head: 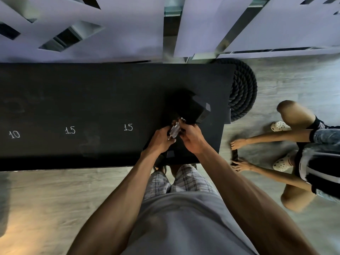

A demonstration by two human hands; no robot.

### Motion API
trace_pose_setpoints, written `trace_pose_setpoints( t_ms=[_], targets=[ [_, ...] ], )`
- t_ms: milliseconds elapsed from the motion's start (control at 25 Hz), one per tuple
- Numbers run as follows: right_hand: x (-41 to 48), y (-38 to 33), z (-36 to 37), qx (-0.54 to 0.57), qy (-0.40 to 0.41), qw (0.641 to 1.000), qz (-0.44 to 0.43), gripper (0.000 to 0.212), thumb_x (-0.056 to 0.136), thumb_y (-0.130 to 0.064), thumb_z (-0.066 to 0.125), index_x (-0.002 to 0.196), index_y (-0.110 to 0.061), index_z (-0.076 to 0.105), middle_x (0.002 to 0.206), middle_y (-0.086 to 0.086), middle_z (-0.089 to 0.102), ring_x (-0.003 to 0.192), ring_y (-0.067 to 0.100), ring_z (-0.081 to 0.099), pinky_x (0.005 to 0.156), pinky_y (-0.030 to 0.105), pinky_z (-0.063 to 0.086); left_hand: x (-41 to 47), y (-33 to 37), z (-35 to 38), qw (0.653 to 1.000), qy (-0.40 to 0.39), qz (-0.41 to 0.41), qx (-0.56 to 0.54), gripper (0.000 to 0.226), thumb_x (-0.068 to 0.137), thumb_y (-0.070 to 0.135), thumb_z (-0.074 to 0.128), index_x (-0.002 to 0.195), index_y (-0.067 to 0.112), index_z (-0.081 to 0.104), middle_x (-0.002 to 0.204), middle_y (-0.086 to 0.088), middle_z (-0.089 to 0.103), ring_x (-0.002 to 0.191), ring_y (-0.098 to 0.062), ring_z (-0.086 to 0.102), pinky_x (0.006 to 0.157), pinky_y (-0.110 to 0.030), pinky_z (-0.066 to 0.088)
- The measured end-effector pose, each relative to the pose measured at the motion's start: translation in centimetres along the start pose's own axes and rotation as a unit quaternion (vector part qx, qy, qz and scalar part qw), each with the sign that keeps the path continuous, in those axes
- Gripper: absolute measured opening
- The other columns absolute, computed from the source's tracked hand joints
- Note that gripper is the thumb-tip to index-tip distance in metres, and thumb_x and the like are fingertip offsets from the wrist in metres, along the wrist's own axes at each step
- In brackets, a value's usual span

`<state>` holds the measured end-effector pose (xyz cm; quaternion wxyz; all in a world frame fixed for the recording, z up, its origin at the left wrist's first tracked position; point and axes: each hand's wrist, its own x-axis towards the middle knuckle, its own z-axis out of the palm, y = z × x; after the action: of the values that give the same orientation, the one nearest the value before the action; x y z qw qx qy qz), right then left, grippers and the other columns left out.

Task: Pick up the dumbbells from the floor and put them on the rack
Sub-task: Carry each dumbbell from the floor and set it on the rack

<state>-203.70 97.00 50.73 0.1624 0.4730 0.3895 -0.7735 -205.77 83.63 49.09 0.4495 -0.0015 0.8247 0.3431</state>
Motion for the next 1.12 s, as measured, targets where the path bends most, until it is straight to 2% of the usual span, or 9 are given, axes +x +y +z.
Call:
trace_pose_setpoints(
  t_ms=[240, 440, 640, 720, 760, 800, 880, 1000, 1120],
  targets=[
    [0.6, -0.5, -0.8, 0.007, -0.028, 0.999, 0.030, 0.018, 0.094, -0.007, 0.058, 0.110, -0.008, 0.065, 0.122, 0.015, 0.066, 0.111, 0.023, 0.063, 0.085, 0.030, 0.053, 0.3, -0.1, 1.3, 0.999, 0.033, -0.008, -0.010, 0.040, 0.080, 0.017, 0.076, 0.118, 0.013, 0.063, 0.110, -0.010, 0.072, 0.103, -0.026, 0.067, 0.079, -0.026, 0.047],
    [0.4, -0.2, -1.5, -0.002, -0.036, 0.998, 0.051, 0.012, 0.096, -0.011, 0.057, 0.102, -0.012, 0.068, 0.121, 0.011, 0.067, 0.107, 0.021, 0.065, 0.090, 0.034, 0.053, 0.1, -0.7, 2.3, 0.999, 0.041, -0.023, -0.014, 0.036, 0.078, 0.023, 0.077, 0.111, 0.019, 0.063, 0.102, -0.006, 0.073, 0.096, -0.027, 0.068, 0.082, -0.037, 0.055],
    [0.6, 0.5, -1.5, -0.082, -0.014, 0.996, 0.046, 0.020, 0.097, -0.021, 0.058, 0.114, -0.011, 0.062, 0.116, 0.011, 0.068, 0.106, 0.024, 0.065, 0.090, 0.038, 0.055, -0.1, -0.7, 2.2, 0.999, 0.027, -0.022, -0.003, 0.040, 0.080, 0.022, 0.077, 0.117, 0.018, 0.062, 0.108, -0.008, 0.072, 0.102, -0.027, 0.067, 0.088, -0.043, 0.055],
    [0.5, 0.8, -1.1, -0.194, 0.018, 0.980, 0.029, 0.022, 0.098, -0.023, 0.055, 0.116, -0.012, 0.060, 0.112, 0.011, 0.068, 0.105, 0.027, 0.066, 0.088, 0.040, 0.055, -0.5, -1.0, 2.3, 1.000, 0.029, -0.008, 0.004, 0.035, 0.083, 0.022, 0.073, 0.116, 0.017, 0.061, 0.110, -0.009, 0.072, 0.103, -0.030, 0.067, 0.088, -0.045, 0.055],
    [0.4, 0.9, -1.0, -0.295, 0.037, 0.955, 0.006, 0.022, 0.098, -0.024, 0.054, 0.114, -0.012, 0.060, 0.109, 0.011, 0.067, 0.103, 0.029, 0.065, 0.086, 0.039, 0.054, -0.9, -1.1, 2.3, 0.999, 0.040, 0.002, 0.009, 0.031, 0.085, 0.023, 0.070, 0.114, 0.017, 0.061, 0.109, -0.010, 0.071, 0.102, -0.031, 0.067, 0.086, -0.046, 0.056],
    [0.0, 1.1, -1.1, -0.408, 0.049, 0.911, -0.025, 0.025, 0.097, -0.026, 0.052, 0.114, -0.011, 0.061, 0.107, 0.011, 0.067, 0.102, 0.031, 0.064, 0.082, 0.038, 0.051, -1.6, -1.5, 2.3, 0.998, 0.059, 0.012, 0.015, 0.029, 0.086, 0.024, 0.068, 0.113, 0.017, 0.060, 0.109, -0.009, 0.071, 0.101, -0.030, 0.067, 0.085, -0.046, 0.055],
    [-1.2, 1.8, -1.5, -0.587, 0.051, 0.805, -0.073, 0.032, 0.096, -0.028, 0.045, 0.115, -0.007, 0.059, 0.110, 0.015, 0.067, 0.102, 0.036, 0.064, 0.082, 0.037, 0.049, -3.2, -2.5, 1.9, 0.993, 0.105, 0.035, 0.034, 0.030, 0.087, 0.023, 0.066, 0.116, 0.017, 0.060, 0.115, -0.007, 0.068, 0.106, -0.026, 0.064, 0.089, -0.043, 0.054],
    [-3.7, 3.3, -1.2, -0.747, 0.010, 0.658, -0.088, 0.031, 0.094, -0.023, 0.039, 0.112, -0.006, 0.057, 0.111, 0.020, 0.065, 0.102, 0.041, 0.063, 0.083, 0.044, 0.051, -6.5, -5.6, 0.8, 0.982, 0.181, 0.026, 0.044, 0.029, 0.088, 0.019, 0.065, 0.117, 0.016, 0.060, 0.118, -0.005, 0.065, 0.109, -0.022, 0.063, 0.090, -0.039, 0.052],
    [-5.8, 5.8, 0.6, -0.833, -0.069, 0.535, -0.123, 0.033, 0.099, -0.022, 0.039, 0.122, -0.002, 0.052, 0.116, 0.022, 0.061, 0.106, 0.039, 0.061, 0.087, 0.043, 0.051, -11.0, -9.9, -0.1, 0.977, 0.205, -0.046, 0.024, 0.017, 0.090, 0.020, 0.060, 0.106, 0.017, 0.062, 0.109, -0.006, 0.068, 0.101, -0.026, 0.065, 0.083, -0.039, 0.054]
  ],
)
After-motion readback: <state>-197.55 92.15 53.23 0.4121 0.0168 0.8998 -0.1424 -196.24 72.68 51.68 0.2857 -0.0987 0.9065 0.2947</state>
